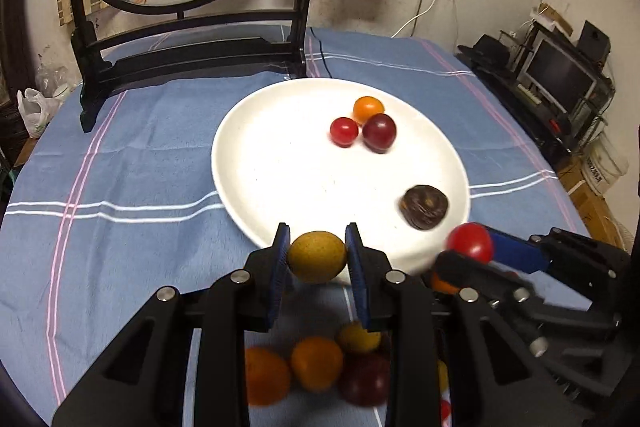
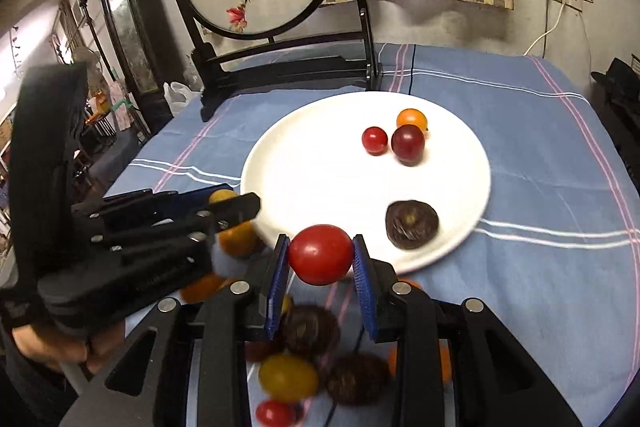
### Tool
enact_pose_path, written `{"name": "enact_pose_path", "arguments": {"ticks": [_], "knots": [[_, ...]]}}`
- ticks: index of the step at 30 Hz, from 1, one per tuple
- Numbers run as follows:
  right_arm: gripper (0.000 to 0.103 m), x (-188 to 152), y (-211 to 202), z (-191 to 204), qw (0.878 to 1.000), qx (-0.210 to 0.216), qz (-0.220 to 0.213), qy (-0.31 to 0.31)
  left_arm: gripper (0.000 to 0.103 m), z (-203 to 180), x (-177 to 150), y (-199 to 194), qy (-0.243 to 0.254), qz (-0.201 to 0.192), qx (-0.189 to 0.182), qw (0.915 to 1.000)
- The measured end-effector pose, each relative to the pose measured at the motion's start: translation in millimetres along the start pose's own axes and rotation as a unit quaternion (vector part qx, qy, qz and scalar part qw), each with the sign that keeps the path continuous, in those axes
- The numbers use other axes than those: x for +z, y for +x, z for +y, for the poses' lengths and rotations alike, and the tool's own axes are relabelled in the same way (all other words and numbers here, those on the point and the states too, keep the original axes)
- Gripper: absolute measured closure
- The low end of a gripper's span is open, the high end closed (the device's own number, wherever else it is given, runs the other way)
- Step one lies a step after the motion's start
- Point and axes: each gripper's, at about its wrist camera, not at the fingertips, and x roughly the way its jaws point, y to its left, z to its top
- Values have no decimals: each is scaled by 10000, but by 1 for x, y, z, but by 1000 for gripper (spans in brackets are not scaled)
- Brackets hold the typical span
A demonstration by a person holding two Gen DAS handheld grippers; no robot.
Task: Organize fruits
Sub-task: 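Carry both fruits over the white plate and open both tools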
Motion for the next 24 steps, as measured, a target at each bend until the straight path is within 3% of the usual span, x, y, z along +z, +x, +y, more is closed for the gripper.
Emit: {"name": "enact_pose_path", "arguments": {"ticks": [8, 11, 13, 17, 19, 24], "knots": [[69, 0, 25, -16, 9998, 36, 42, 203, 75, 1, 3, 32, 5, -3, 81, 10000], [60, -3, 28, -27, 9983, 213, 192, 512, 50, 5, 2, 29, -151, -185, 165, 9996], [58, -4, 23, -35, 9959, 395, 189, 794, 34, 7, -1, 16, -209, -534, 55, 9983], [56, -8, 5, -28, 9978, 281, 81, 596, 24, 3, -4, 0, 11, -545, 216, 9983], [42, -13, -4, -26, 9980, 290, -1, 566, 23, 7, -11, -8, -30, -512, 223, 9984], [42, -40, -25, -10, 10000, -37, -73, 53, 19, 18, -41, -29, -156, -568, 295, 9978]]}}
